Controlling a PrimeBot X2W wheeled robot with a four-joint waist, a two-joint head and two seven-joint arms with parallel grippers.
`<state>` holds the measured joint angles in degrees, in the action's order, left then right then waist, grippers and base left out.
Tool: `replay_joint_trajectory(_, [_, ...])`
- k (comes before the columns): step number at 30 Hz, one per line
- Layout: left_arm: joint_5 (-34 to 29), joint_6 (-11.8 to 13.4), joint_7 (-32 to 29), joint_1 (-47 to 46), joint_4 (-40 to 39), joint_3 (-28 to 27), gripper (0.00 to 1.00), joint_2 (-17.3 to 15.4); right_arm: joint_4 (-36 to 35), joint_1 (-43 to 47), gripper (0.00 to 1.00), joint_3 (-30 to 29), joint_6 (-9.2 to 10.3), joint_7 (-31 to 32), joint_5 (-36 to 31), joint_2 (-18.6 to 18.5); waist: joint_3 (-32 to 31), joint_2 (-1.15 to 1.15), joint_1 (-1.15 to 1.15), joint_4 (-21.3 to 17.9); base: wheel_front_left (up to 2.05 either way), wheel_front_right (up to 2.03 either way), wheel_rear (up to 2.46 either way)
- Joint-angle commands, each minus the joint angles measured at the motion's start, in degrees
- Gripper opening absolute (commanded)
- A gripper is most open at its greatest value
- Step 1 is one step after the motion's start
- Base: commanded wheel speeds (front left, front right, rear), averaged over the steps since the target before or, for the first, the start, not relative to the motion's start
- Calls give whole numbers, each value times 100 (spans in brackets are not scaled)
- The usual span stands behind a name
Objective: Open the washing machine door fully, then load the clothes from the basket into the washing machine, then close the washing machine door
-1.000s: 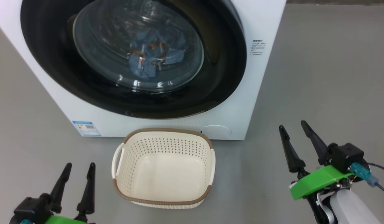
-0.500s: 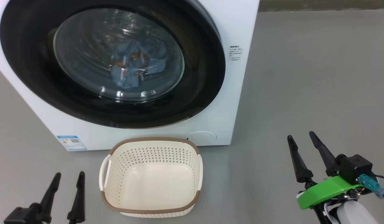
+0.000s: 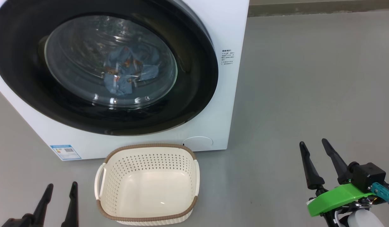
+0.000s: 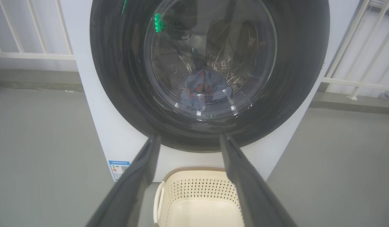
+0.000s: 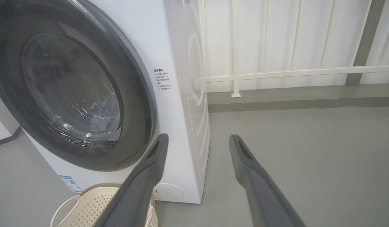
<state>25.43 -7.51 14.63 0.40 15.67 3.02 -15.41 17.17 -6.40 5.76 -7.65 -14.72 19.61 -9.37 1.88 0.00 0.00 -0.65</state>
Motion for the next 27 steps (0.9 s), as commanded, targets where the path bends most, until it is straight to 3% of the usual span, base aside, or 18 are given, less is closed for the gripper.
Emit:
replay_joint_trajectory(1, [-96, 2, 37, -126, -75, -261, 100, -119, -167, -43, 100, 68, 16, -28, -108, -39, 19, 0, 0, 6, 0, 0, 0])
replay_joint_trajectory(27, [-265, 2, 37, -192, 2, -421, 100, -35, -201, -103, 100, 68, 16, -28, -149, -10, 103, 0, 0, 28, 0, 0, 0])
